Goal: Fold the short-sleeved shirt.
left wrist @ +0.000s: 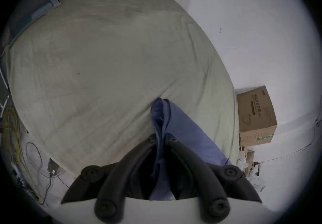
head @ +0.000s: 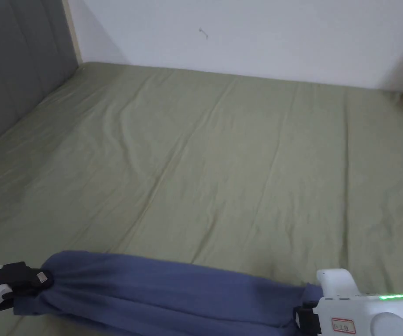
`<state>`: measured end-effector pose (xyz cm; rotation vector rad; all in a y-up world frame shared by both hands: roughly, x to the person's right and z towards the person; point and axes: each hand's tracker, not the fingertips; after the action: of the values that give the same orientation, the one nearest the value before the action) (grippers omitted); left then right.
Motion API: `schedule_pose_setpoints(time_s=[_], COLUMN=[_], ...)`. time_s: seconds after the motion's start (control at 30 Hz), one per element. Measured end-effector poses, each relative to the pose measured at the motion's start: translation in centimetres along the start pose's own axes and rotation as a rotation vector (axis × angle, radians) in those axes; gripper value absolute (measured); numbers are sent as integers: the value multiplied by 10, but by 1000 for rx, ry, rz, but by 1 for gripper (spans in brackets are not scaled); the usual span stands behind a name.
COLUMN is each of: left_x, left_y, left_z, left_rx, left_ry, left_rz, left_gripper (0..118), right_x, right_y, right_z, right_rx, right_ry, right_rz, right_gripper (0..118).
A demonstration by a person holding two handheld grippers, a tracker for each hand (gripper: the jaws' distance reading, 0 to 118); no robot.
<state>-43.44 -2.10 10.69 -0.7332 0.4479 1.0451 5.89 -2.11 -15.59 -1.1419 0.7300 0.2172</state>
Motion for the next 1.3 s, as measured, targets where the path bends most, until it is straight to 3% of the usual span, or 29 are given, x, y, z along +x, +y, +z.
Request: schedule_pose_setpoints(time_s=[0.1, 0.3, 0.47, 0.57, 0.7, 0.77, 0.8, 0.83, 0.87, 0.9, 1.03, 1.1, 1.13, 1.23, 1.27, 1.3], left_x=[11, 143, 227, 258, 267, 267, 267, 266, 266, 264, 262, 258, 254, 239, 229, 229], left_y=[-5, -50, -110, -148, -184, -200, -206, -213, -219, -223, -208, -185, -171, -136, -129, -128], left_z=[-3, 26, 12, -17, -70, -90, -97, -103, -109, -112, -105, -94, -88, -76, -77, -73], left_rx=[27, 99, 67, -28, -154, -194, -234, -288, -344, -362, -319, -274, -256, -206, -164, -117], left_ry=[13, 25, -105, -186, -178, -220, -242, -256, -275, -281, -279, -299, -318, -327, -303, -261], left_rz=[-72, -527, -858, -962, -1073, -1080, -1074, -1064, -1073, -1081, -1020, -918, -851, -605, -584, -579], left_gripper=[7, 7, 7, 7, 10, 38, 56, 83, 100, 109, 107, 97, 72, 43, 13, 3], right_x=[4, 14, 31, 42, 57, 66, 72, 77, 82, 86, 92, 92, 91, 89, 88, 86], right_y=[-3, -12, -23, -32, -43, -48, -51, -53, -55, -58, -65, -66, -66, -65, -65, -65], right_z=[2, 11, 20, 27, 40, 46, 48, 51, 53, 54, 59, 59, 59, 55, 54, 53], right_rx=[2, 13, 36, 48, 67, 75, 79, 81, 85, 89, 99, 101, 103, 105, 105, 105], right_ry=[2, -7, -15, -21, -52, -81, -87, -87, -88, -87, -96, -95, -95, -87, -84, -79], right_rz=[-15, -35, -88, -121, -145, -164, -183, -203, -223, -240, -257, -263, -267, -270, -270, -270], right_gripper=[0, 0, 0, 0, 0, 0, 0, 0, 0, 0, 0, 0, 0, 0, 0, 0])
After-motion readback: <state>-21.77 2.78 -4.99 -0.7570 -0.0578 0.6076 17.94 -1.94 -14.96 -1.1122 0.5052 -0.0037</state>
